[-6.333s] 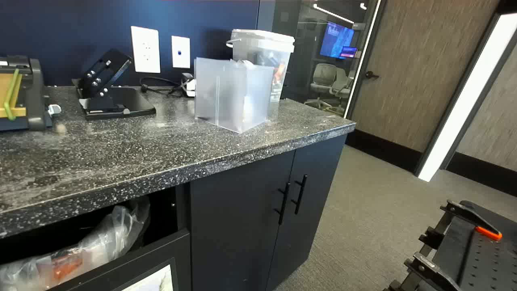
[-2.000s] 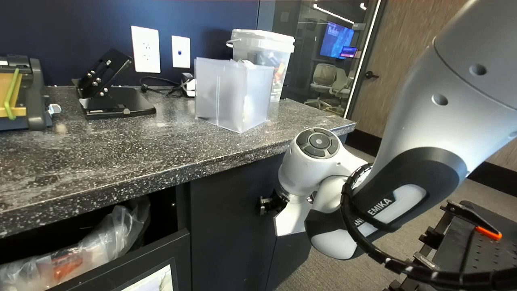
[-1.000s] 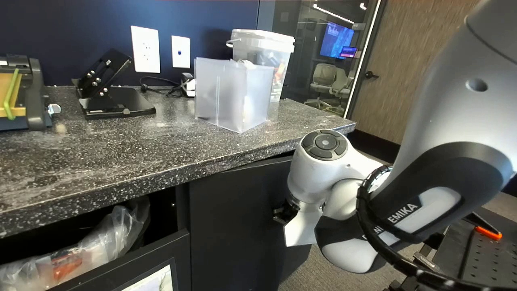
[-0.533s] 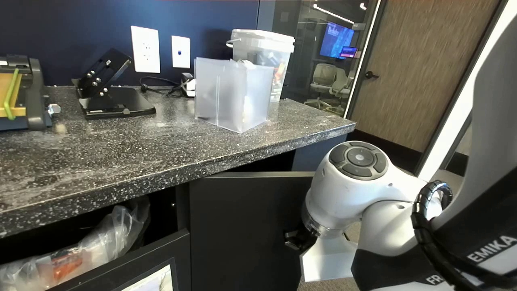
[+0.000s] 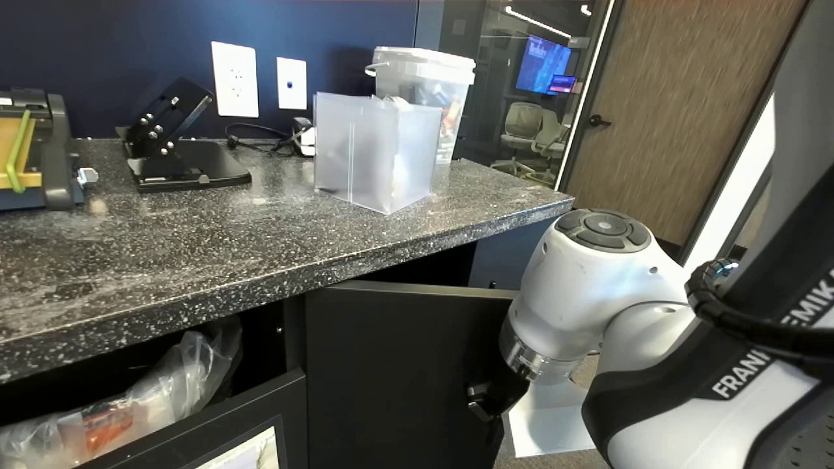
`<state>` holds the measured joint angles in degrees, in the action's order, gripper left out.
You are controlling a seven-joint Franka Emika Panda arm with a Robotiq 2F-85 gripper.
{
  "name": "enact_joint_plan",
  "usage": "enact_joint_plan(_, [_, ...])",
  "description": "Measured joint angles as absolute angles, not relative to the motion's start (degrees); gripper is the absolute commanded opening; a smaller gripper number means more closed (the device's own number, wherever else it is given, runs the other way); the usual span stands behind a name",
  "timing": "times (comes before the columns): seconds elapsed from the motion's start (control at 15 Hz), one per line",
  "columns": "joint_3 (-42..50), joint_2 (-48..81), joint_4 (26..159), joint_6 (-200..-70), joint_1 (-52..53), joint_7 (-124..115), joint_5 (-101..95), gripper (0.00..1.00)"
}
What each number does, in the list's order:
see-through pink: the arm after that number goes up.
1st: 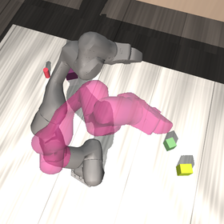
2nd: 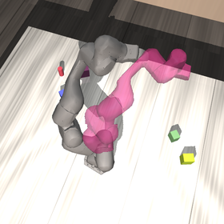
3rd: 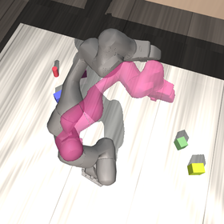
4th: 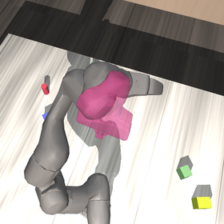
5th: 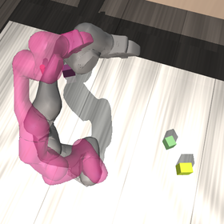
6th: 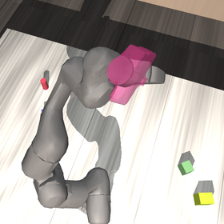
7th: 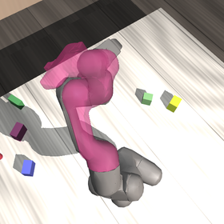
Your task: Open the left door of the cabinet on the right
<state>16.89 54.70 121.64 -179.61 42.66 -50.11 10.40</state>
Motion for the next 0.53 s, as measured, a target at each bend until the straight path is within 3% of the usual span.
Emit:
enact_joint_plan(0.2, [12.37,51.84,122.40,-176.95,37.45,-44.15,10.36,0.04])
enact_joint_plan(0.27, [10.86,50.72,122.71,-175.50,35.76,-42.14,10.36,0.14])
enact_joint_plan(0.33, [9.49,48.80,123.02,-172.41,34.33,-39.74,10.29,0.40])
enact_joint_plan(0.47, [7.17,42.75,123.52,-163.83,32.34,-35.70,10.18,0.41])
enact_joint_plan(0.53, [6.07,39.56,123.79,-159.09,31.50,-34.34,10.06,0.47])
